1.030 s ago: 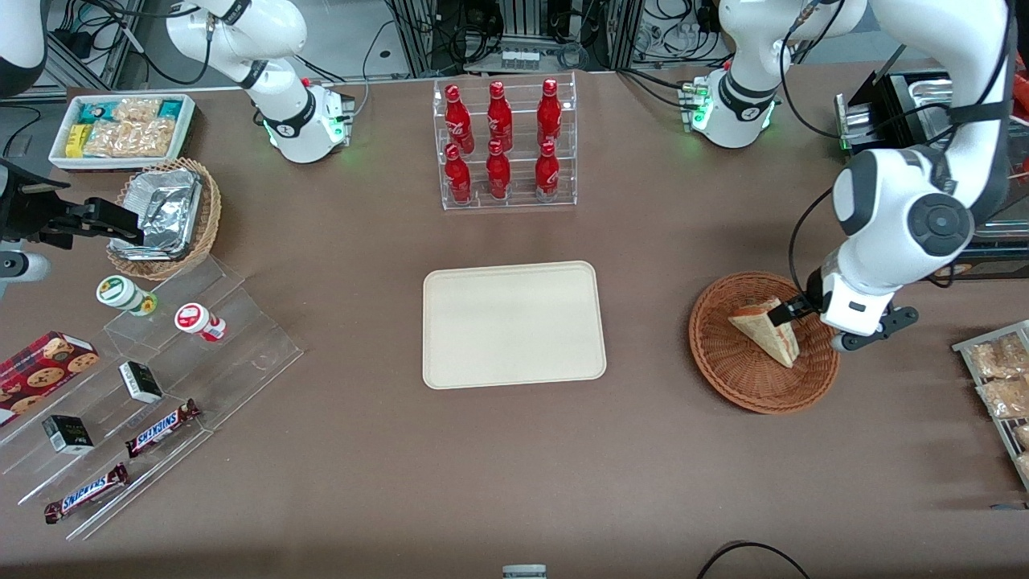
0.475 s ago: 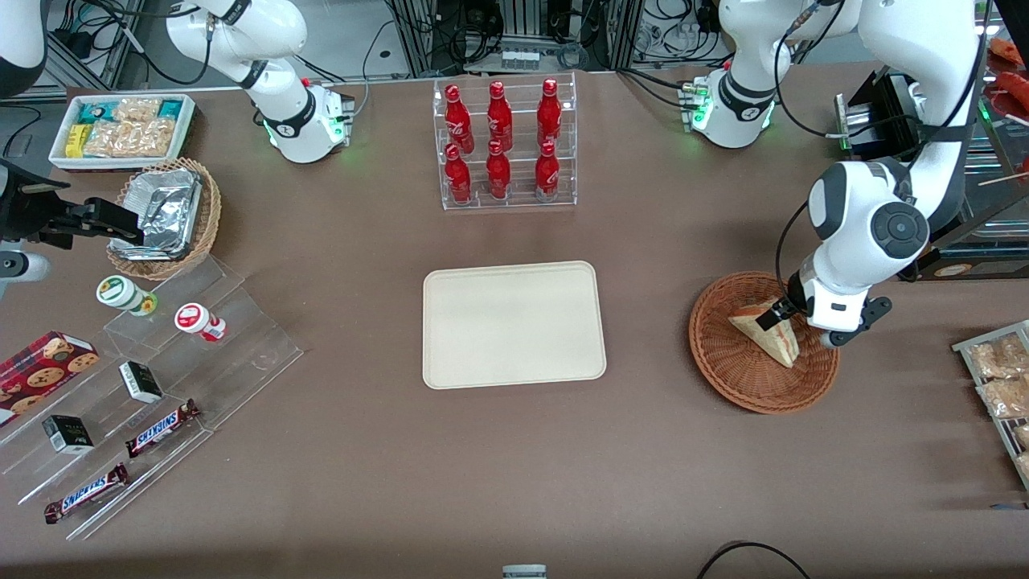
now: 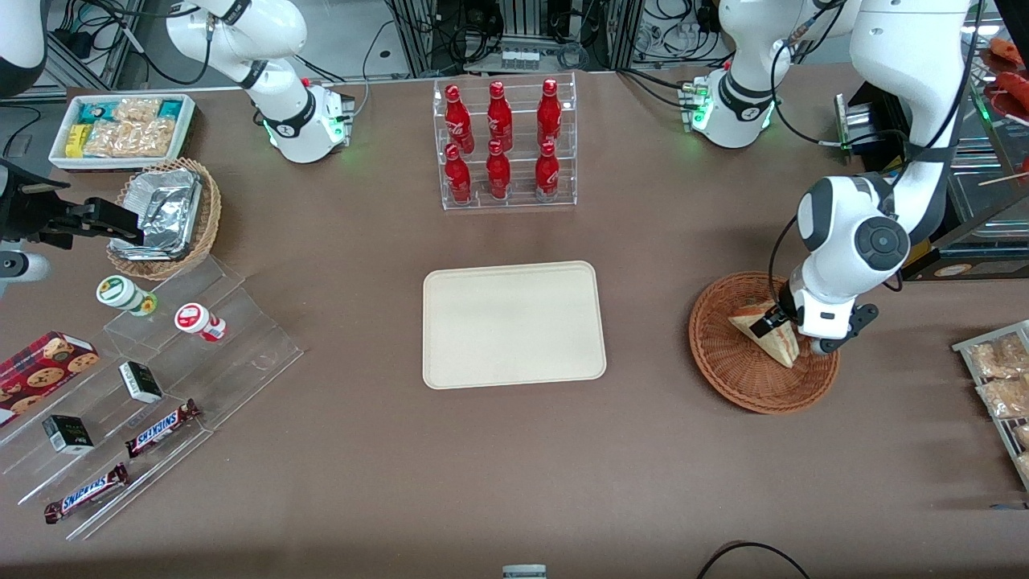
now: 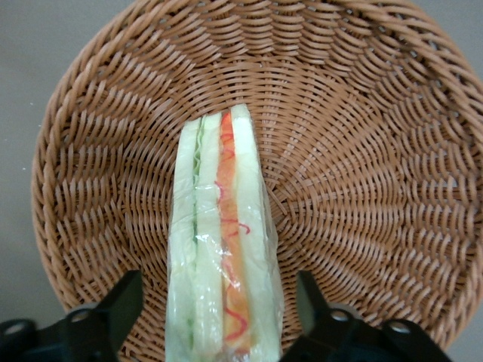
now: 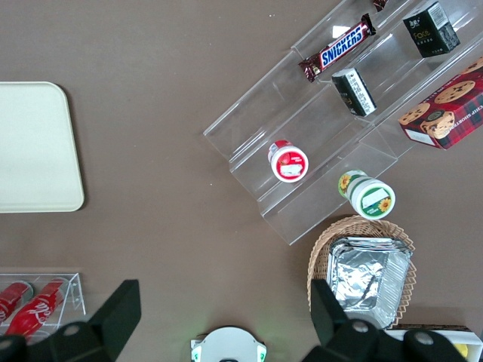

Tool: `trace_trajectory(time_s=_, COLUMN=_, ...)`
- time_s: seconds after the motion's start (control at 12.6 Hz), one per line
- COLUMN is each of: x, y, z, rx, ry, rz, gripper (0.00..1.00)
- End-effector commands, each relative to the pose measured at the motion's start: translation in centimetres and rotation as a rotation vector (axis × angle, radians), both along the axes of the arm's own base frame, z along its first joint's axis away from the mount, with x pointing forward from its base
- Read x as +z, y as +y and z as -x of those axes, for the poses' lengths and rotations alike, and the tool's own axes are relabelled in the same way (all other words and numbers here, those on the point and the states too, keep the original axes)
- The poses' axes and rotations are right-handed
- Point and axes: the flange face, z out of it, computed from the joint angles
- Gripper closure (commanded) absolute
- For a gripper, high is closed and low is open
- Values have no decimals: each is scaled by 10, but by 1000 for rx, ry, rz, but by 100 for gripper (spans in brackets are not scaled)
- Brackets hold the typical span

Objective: Place sandwich from basket to tray
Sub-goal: 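Lower the left gripper and close it on the wrapped sandwich, then lift the sandwich and carry it with the left gripper over the cream tray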

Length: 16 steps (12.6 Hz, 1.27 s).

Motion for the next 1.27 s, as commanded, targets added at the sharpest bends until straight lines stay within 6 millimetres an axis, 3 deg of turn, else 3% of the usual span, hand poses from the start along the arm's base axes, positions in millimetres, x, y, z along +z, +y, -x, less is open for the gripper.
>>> trace_trajectory(time_s=0.0, x=-2, y=-1, z=0, rx=10, ry=-8, rz=-7, gripper=100)
trace_trajectory(time_s=0.24, x=9, y=-5, z=-2, rx=-5, ry=-5, rz=-10, gripper=100)
trace_trajectory(time_s=0.48, x=73, y=-11, z=-19, rx=-33, ry=37, rz=-17, gripper=100)
trace_trajectory(time_s=0.55, x=98, y=-25, z=-27, rx=-56, ry=69, rz=-21, gripper=100)
trace_trajectory(time_s=0.71, x=146, y=-62, z=-40, rx=-112, ry=88, rz=-27, gripper=100)
trace_trajectory(time_s=0.87, x=173, y=-117, z=-41, rx=-182, ry=83, rz=-27, gripper=100)
trace_trajectory(time_s=1.19, x=174, y=-245, z=-11, rx=-395, ry=61, rz=-29, gripper=100)
